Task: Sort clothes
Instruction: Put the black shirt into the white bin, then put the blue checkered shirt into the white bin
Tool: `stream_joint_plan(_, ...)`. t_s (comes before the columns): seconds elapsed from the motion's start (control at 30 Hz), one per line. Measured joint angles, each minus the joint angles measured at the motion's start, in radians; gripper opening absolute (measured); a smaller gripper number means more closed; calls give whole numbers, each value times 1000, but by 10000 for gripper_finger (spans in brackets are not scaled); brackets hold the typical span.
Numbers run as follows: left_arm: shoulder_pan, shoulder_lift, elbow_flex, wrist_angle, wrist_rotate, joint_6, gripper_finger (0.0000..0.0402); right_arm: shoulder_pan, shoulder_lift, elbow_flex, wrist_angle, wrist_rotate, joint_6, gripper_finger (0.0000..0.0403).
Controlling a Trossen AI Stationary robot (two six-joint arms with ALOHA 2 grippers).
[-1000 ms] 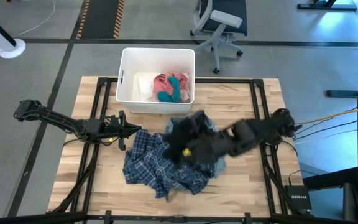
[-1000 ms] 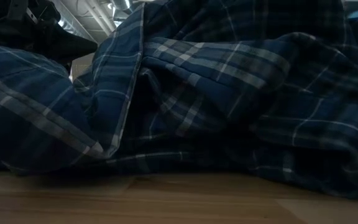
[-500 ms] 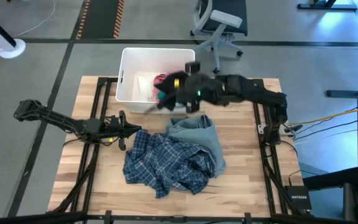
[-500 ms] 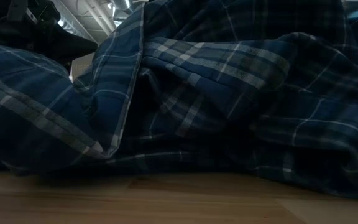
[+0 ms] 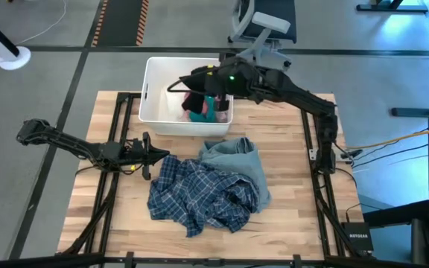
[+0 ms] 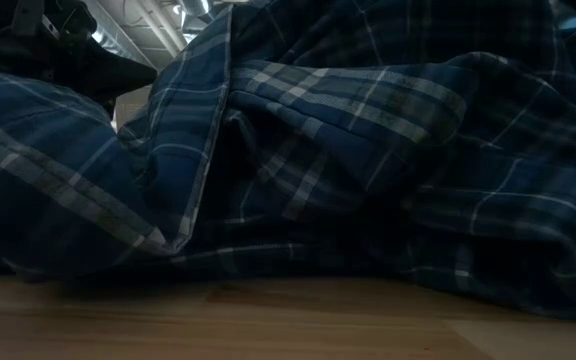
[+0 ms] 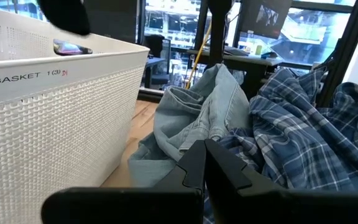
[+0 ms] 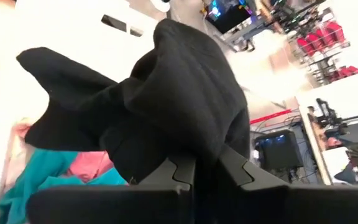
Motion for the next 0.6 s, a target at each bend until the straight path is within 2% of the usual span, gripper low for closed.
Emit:
stream_joint_plan(0.23,0,0,0,-1,0,0,0,-2,89,0,39,21,26,70)
stream_joint_plan(0.33,0,0,0,-1,0,0,0,-1,119,-1,27,23,5,105)
stream_joint_plan(0.5,0,0,0,0,0,11,0,-1,119,-1,19,159,-14,179)
stream_joint_plan(0.6,0,0,0,0,0,22,0,2,91,-1,-1,166,-31,212)
